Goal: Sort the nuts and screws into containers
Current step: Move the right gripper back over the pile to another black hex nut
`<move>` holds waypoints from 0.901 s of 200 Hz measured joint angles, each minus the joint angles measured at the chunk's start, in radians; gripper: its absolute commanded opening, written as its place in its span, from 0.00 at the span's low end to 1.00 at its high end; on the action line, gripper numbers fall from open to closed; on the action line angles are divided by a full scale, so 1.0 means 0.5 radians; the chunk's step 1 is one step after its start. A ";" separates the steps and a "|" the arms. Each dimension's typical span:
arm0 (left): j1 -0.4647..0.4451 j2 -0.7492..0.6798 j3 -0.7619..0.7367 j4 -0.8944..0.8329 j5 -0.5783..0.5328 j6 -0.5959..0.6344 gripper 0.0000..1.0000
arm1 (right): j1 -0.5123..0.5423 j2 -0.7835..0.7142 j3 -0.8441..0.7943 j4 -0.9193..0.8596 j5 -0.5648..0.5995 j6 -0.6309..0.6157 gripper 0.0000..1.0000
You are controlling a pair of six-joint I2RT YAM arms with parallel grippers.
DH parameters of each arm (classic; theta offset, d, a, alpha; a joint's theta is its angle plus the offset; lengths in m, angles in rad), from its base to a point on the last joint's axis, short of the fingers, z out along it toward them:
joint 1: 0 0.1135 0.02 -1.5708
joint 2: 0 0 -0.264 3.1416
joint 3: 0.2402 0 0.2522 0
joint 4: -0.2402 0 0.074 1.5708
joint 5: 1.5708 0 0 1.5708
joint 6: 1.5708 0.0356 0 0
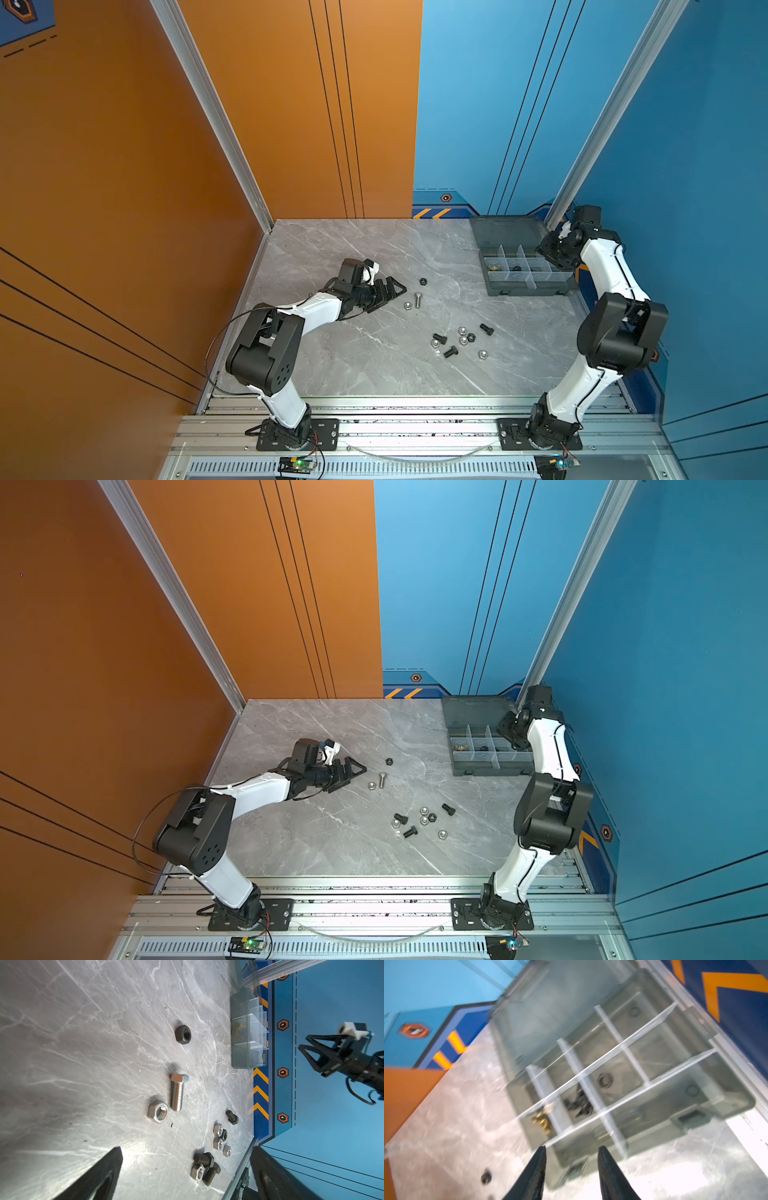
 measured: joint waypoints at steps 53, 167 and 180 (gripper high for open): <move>0.000 0.055 0.066 -0.021 0.000 0.001 0.98 | 0.549 -0.358 -0.538 -0.088 -0.012 -0.050 0.45; 0.000 0.066 0.066 -0.043 0.002 0.001 0.98 | 1.184 -0.557 -1.243 -0.223 0.252 0.026 0.45; -0.001 0.066 0.066 -0.043 0.002 0.001 0.98 | 1.208 -0.568 -1.276 -0.233 0.277 0.025 0.45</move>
